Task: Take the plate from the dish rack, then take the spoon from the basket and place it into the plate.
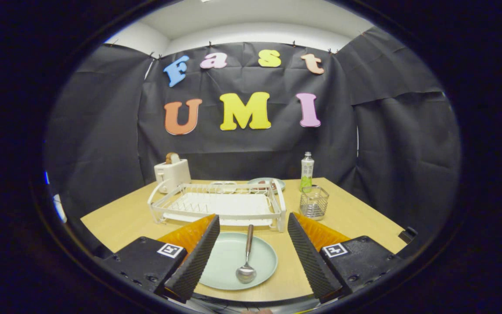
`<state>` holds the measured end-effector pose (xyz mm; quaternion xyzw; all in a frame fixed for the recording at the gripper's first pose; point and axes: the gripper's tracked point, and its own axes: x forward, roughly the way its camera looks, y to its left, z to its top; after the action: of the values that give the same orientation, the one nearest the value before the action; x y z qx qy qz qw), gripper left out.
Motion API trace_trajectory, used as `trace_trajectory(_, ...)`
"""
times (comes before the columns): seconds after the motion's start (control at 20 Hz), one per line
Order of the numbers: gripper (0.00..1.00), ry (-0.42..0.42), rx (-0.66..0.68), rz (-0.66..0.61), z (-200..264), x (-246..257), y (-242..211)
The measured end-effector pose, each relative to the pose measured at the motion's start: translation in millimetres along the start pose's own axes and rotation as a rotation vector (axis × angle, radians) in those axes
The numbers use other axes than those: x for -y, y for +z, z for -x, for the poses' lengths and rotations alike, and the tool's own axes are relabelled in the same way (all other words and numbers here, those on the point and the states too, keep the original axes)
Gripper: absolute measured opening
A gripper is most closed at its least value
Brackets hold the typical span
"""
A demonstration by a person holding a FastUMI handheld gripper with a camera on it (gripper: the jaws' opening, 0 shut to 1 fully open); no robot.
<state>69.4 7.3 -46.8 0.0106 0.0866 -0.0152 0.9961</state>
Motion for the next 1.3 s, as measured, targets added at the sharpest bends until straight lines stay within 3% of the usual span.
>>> trace_trajectory(0.75,1.0,0.001,0.095,0.011,90,4,66)
trace_trajectory(1.3,1.0,0.01,0.083,0.033,100,2,65)
